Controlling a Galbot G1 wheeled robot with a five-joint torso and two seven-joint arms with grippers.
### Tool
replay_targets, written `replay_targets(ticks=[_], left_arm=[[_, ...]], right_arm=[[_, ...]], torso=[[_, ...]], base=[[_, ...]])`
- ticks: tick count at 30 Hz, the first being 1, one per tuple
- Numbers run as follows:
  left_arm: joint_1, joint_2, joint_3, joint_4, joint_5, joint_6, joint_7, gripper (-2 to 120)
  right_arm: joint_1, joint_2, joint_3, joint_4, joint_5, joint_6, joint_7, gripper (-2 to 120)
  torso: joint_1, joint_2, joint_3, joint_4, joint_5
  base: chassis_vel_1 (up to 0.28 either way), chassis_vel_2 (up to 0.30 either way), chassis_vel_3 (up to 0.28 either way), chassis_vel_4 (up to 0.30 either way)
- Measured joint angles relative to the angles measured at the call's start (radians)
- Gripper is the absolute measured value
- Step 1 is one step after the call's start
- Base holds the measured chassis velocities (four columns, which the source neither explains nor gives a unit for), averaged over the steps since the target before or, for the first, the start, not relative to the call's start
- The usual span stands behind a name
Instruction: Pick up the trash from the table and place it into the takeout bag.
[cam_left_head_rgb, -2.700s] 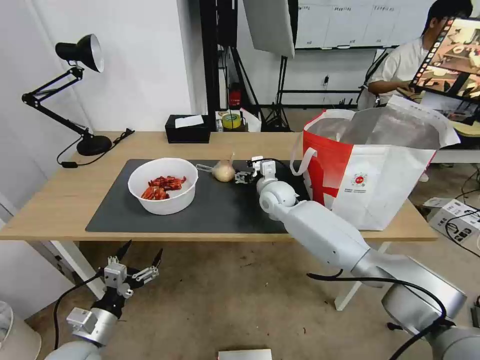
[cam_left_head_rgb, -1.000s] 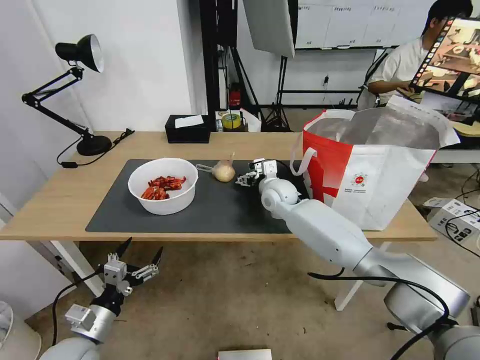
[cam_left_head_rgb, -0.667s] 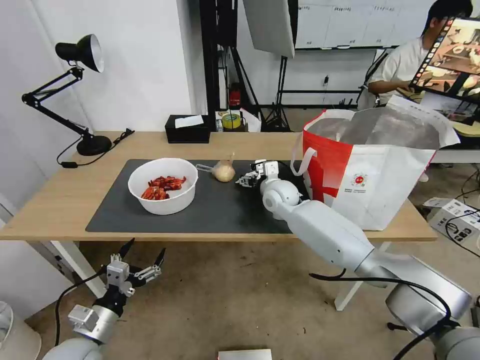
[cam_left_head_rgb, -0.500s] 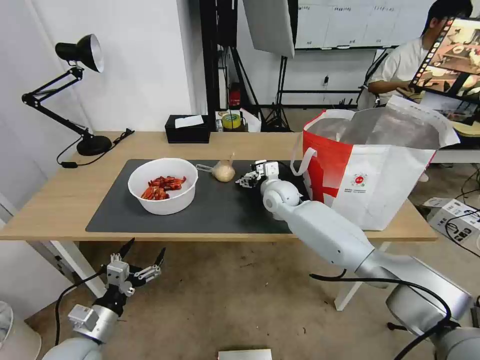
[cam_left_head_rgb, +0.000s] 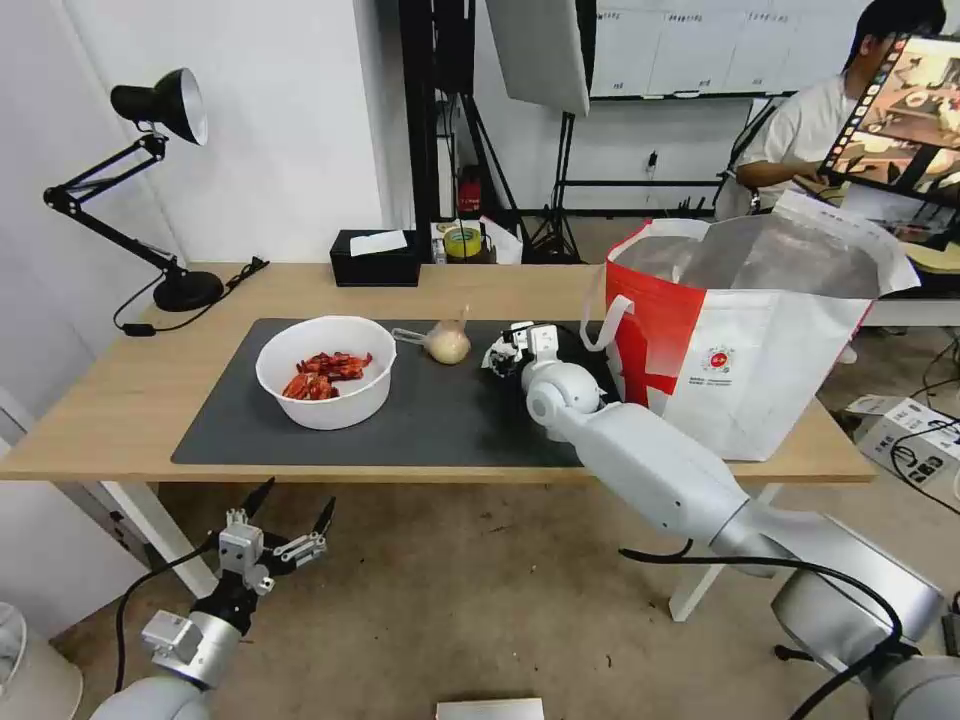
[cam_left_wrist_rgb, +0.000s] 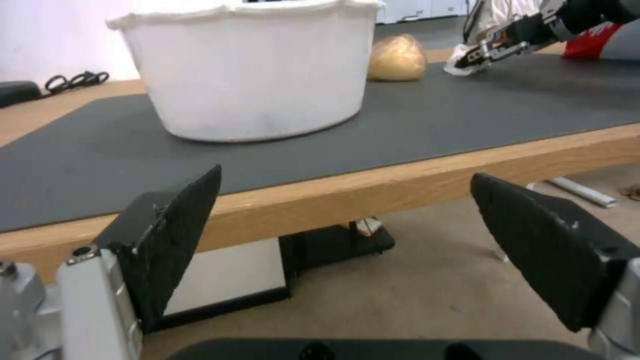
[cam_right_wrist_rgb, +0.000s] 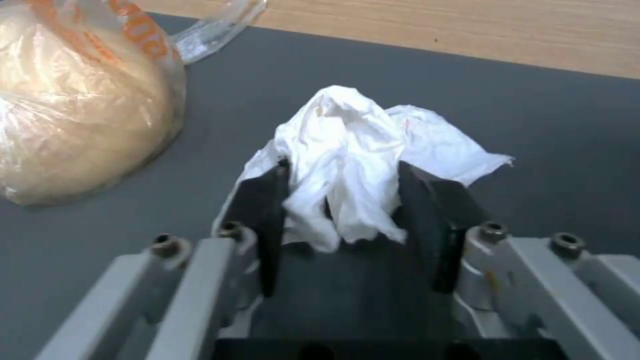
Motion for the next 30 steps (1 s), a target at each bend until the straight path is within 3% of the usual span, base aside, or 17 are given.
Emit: replay_targets(ticks=[2,8,11,22,30], left_arm=[[-0.003,0.0,0.005,0.002,0.003,0.0,0.0,100],[-0.005,0.0,0.012,0.002,0.009,0.0,0.0,100],[-0.005,0.0,0.015,0.003,0.01,0.0,-0.001,100],[-0.007,0.005,0.012,-0.005,0.007,0.0,-0.002,100],[-0.002,-0.001,0.009,-0.019,0.006,0.001,-0.004,100]], right_arm=[[0.0,-0.002,0.0,0.0,0.0,0.002,-0.001,30],[-0.005,-0.008,0.001,0.009,-0.001,0.007,-0.002,14],[-0.018,-0.015,0.009,0.028,-0.005,0.022,-0.002,0],[-0.076,-0.048,0.045,0.124,-0.096,0.11,0.003,0],[-0.139,-0.173,0.065,0.387,-0.115,0.123,0.041,0]], torso=[[0.0,0.0,0.0,0.0,0.0],[0.0,0.0,0.0,0.0,0.0],[0.0,0.0,0.0,0.0,0.0],[0.0,0.0,0.0,0.0,0.0001],[0.0,0.0,0.0,-0.0001,0.0]], base=[[0.0,0.0,0.0,0.0],[0.0,0.0,0.0,0.0],[0.0,0.0,0.0,0.0],[0.0,0.0,0.0,0.0],[0.0,0.0,0.0,0.0]])
